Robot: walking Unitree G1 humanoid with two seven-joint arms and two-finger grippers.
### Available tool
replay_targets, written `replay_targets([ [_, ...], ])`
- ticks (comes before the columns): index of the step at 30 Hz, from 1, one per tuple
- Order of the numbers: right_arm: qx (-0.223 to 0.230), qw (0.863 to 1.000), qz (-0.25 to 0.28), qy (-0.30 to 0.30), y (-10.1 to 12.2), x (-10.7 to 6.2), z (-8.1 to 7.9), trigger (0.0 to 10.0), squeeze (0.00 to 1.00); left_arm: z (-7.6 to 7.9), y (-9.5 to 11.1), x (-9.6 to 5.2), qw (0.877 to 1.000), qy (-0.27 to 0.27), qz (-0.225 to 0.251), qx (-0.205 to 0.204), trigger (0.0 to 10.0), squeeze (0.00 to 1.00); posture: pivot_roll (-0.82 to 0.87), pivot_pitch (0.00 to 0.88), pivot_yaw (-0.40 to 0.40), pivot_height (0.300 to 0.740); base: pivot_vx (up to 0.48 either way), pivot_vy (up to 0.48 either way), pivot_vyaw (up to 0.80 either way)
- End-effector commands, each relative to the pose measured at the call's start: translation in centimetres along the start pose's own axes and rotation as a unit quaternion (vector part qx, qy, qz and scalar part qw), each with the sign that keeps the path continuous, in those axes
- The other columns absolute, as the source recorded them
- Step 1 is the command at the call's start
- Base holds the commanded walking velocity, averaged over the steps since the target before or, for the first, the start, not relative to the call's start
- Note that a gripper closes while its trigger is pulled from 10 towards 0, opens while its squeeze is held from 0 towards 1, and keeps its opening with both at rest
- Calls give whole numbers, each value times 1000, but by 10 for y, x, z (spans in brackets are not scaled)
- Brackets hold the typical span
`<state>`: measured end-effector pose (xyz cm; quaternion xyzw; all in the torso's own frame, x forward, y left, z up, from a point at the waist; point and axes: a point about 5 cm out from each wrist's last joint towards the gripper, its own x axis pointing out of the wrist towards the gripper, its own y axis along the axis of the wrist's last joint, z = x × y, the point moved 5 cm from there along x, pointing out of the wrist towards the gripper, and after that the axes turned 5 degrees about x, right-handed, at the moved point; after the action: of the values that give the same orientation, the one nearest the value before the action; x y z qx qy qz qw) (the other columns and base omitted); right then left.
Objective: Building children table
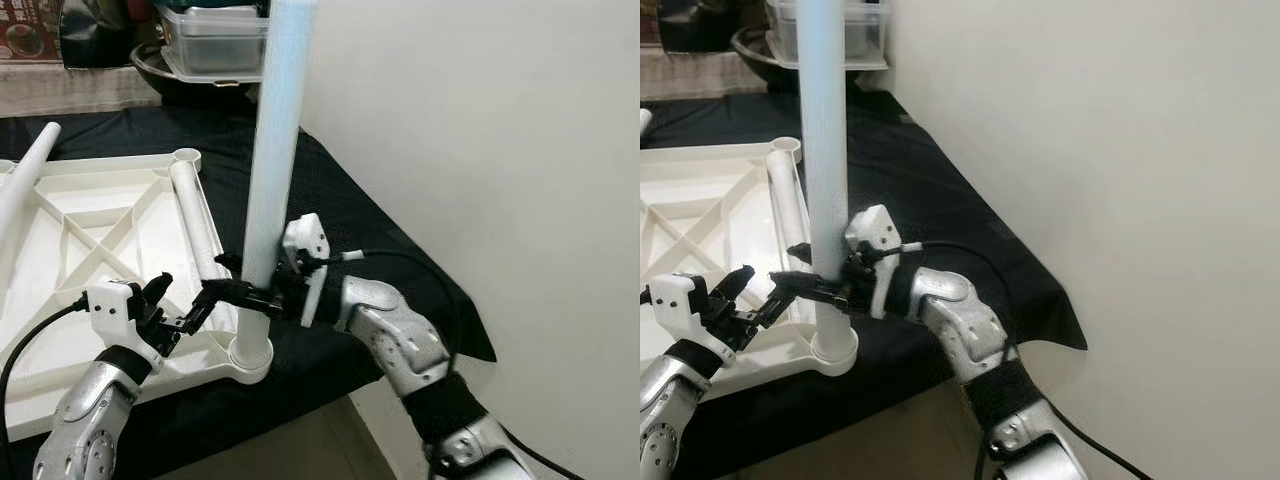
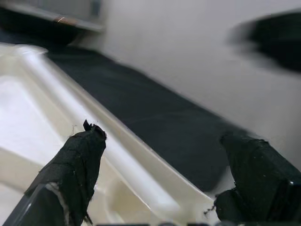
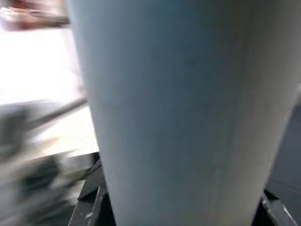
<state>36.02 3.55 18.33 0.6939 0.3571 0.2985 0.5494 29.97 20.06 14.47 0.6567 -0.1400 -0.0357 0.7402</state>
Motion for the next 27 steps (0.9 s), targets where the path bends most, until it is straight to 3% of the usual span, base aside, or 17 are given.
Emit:
replay_targets([
  [1, 55, 943, -65, -323, -50, -49, 97, 0, 0, -1, -4, -4, 1000, 6, -5, -5, 10000, 0, 164, 0, -146, 740, 0, 0, 0],
  [5, 53, 920, -65, -383, -52, -65, 112, 0, 0, -1, -5, -4, 1000, 5, -5, -6, 10000, 0, 162, 0, -145, 740, 0, 0, 0],
  [9, 51, 926, -64, -369, -52, -65, 106, 0, 0, 0, -5, -4, 1000, 3, -6, -6, 10000, 0, 161, 0, -141, 740, 0, 0, 0],
  [10, 48, 957, -45, -282, -43, -45, 79, 10000, 0, 0, -6, -4, 1000, 2, -7, -6, 10000, 0, 161, 0, -140, 740, 0, 0, 0],
  [11, 48, 957, -45, -282, -43, -45, 79, 10000, 0, 0, -6, -4, 1000, 2, -7, -6, 10000, 0, 161, 0, -140, 740, 0, 0, 0],
  [13, 53, 980, -15, -193, -31, -29, 53, 10000, 0, 0, -6, -4, 1000, 1, -7, -7, 10000, 0, 159, 0, -139, 740, 0, 0, 0],
  [14, 53, 980, -15, -193, -31, -29, 53, 10000, 0, 0, -6, -4, 1000, 1, -7, -7, 10000, 0, 159, 0, -139, 740, 0, 0, 0],
  [15, 55, 987, 0, -153, -24, -23, 43, 10000, 1000, 0, -6, -3, 1000, 1, -7, -7, 10000, 0, 159, 0, -140, 740, 0, 0, 0],
  [16, 55, 987, 0, -153, -24, -23, 43, 10000, 1000, 0, -6, -3, 1000, 1, -7, -7, 10000, 0, 159, 0, -140, 740, 0, 0, 0],
  [17, 61, 996, 21, -70, -9, -15, 21, 10000, 976, 0, -6, -3, 1000, 2, -6, -6, 10000, 0, 164, 0, -146, 740, 0, 0, 0],
  [20, 64, 997, 26, -31, -2, -13, 11, 10000, 976, 0, -6, -3, 1000, 2, -6, -6, 10000, 0, 164, 0, -146, 740, 0, 0, 0],
  [21, 61, 997, 36, 39, 8, -15, -7, 10000, 0, -1, -6, -3, 1000, 3, -5, -6, 10000, 0, 164, 0, -147, 740, 0, 0, 0],
  [22, 61, 997, 36, 39, 8, -15, -7, 10000, 0, -1, -6, -3, 1000, 3, -5, -6, 10000, 0, 164, 0, -147, 740, 0, 0, 0],
  [23, 59, 991, 37, 117, 16, -22, -27, 10000, 0, -1, -5, -3, 1000, 4, -5, -7, 10000, 0, 161, 0, -145, 740, 0, 0, 0],
  [25, 59, 991, 37, 117, 16, -22, -27, 10000, 0, -1, -5, -3, 1000, 4, -5, -7, 10000, 0, 161, 0, -145, 740, 0, 0, 0],
  [26, 35, 973, 16, 228, 15, -37, -55, 10000, 0, -1, -5, -2, 1000, 4, -4, -7, 10000, 0, 163, 0, -152, 740, 0, 0, 0],
  [27, 25, 969, 3, 245, 8, -40, -60, 10000, 0, -1, -5, -2, 1000, 3, -3, -7, 10000, 0, 163, 0, -152, 740, 0, 0, 0],
])
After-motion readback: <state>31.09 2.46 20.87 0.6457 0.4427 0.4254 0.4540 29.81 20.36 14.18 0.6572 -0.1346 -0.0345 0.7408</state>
